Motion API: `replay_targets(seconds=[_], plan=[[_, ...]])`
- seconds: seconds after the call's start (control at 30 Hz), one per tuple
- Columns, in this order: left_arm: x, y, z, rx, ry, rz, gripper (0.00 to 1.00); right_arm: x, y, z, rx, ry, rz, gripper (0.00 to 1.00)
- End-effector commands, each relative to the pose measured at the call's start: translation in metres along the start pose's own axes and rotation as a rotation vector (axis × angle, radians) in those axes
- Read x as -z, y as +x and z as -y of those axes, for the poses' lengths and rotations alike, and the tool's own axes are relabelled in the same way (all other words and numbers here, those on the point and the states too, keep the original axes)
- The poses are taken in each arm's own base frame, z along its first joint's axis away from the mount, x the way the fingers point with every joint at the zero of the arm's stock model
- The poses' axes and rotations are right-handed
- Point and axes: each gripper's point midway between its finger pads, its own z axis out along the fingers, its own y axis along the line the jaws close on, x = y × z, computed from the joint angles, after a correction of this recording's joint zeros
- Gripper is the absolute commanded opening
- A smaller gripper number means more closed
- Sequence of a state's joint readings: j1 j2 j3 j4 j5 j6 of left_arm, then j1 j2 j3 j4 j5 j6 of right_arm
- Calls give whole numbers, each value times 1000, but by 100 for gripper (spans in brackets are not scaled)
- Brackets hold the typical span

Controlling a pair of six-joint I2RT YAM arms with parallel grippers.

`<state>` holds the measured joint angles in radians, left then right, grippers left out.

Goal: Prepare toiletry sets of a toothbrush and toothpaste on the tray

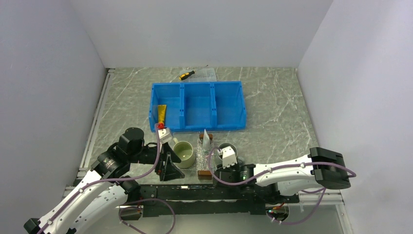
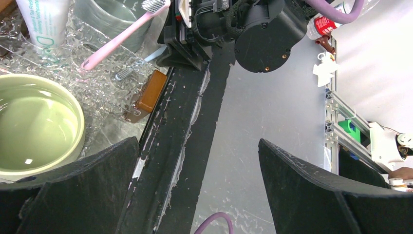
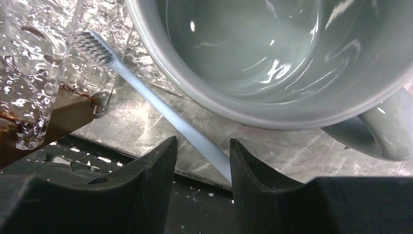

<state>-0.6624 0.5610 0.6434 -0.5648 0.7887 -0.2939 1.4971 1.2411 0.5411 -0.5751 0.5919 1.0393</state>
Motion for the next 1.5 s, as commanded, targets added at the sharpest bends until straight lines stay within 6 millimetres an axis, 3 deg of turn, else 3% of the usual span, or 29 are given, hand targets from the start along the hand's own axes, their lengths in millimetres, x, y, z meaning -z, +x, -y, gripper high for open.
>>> replay_targets(seconds=[0.0,0.8,1.03,1.47], plan=[[1,-9,5,-26,22,25,99,4,-12,-16,-5,-46,19,45],[1,-9,6,-26,23,26,99,12,2,-15,19,-46,-77,19],[1,-10,5,-27,16,30,100,17,0,-14,28,-52,-81,1],[4,-13,-2,-21,-45,51,99,45,-10,-15,59,-126,-97,0]])
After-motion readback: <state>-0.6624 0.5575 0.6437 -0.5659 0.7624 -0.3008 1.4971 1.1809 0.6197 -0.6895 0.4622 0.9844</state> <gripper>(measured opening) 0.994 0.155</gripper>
